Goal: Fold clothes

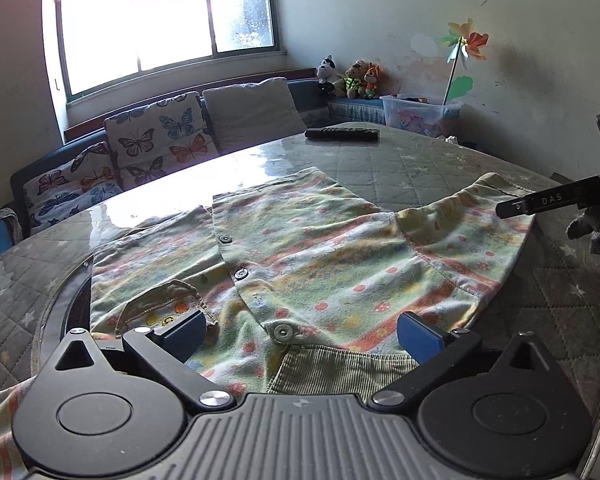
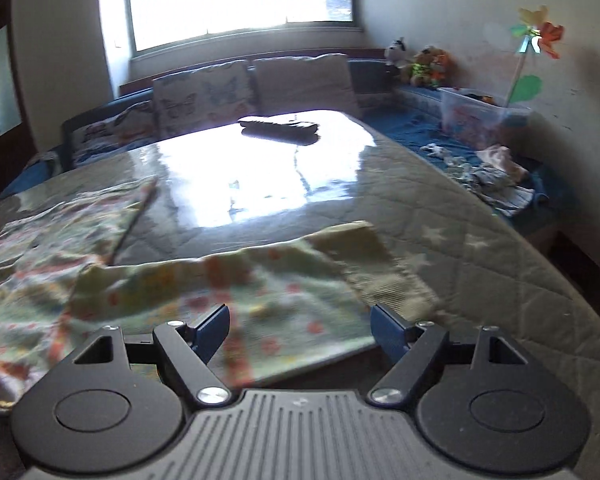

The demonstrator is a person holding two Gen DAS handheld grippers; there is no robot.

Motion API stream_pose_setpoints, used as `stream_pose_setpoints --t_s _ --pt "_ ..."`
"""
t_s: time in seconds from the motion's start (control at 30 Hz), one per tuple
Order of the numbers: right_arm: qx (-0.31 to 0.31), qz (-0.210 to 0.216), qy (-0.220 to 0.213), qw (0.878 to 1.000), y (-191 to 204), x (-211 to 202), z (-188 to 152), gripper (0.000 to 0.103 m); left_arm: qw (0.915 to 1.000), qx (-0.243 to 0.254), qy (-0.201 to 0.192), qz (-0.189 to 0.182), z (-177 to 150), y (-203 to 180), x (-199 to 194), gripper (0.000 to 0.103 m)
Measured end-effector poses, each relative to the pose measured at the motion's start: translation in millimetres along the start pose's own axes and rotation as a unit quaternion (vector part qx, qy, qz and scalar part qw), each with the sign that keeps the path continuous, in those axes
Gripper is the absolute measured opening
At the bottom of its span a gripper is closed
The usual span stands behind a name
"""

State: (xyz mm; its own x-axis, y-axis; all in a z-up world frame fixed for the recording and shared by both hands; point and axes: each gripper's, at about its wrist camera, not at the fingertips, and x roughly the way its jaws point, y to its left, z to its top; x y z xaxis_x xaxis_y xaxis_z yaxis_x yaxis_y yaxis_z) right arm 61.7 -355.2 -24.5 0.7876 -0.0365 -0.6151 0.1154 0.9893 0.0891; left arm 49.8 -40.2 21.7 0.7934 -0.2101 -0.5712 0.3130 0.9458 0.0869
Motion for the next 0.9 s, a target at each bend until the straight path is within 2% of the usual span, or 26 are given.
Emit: stream_pose_setpoints --t_s 0.23,0.37,0.47,0.57,0.8,0.83,0.9 --pt "0.022 0.001 -0.017 1.000 -13.4 -12.0 -0.2 0.080 1.0000 -0.003 0.008 0.002 0.4 -1.0 3.0 0.103" --pt "0.049 -0.036 -0.016 0.998 -27.3 -9.1 0.0 0.080 1.0000 -0.003 0.006 0.001 0.2 -0.5 1.8 0.103" --pt "0.055 -0.060 -0.011 0.997 -35.1 -3.2 0.3 0.074 1.0000 -0.004 0.004 0.004 0.5 -0.1 -0.4 0.103" --pt "0.055 -0.067 -0.013 0.996 -36.3 0.2 1.9 0.068 0.9999 -0.008 0.003 0.008 0.6 1.7 -2.0 0.103" --pt "0.062 -0.089 -0.017 0.994 -34.5 1.3 2.6 0.038 0.9998 -0.014 0.006 0.015 -3.1 4.2 -3.6 0.103" --pt "0.066 -0.085 -0.017 0.994 -34.8 0.5 2.7 0.028 0.9998 -0.015 0.006 0.015 -3.5 4.5 -3.9 0.103" --pt "0.074 -0.075 -0.016 0.994 -35.6 -1.1 2.8 0.017 0.9997 -0.016 0.007 0.016 -4.5 5.3 -4.6 0.103"
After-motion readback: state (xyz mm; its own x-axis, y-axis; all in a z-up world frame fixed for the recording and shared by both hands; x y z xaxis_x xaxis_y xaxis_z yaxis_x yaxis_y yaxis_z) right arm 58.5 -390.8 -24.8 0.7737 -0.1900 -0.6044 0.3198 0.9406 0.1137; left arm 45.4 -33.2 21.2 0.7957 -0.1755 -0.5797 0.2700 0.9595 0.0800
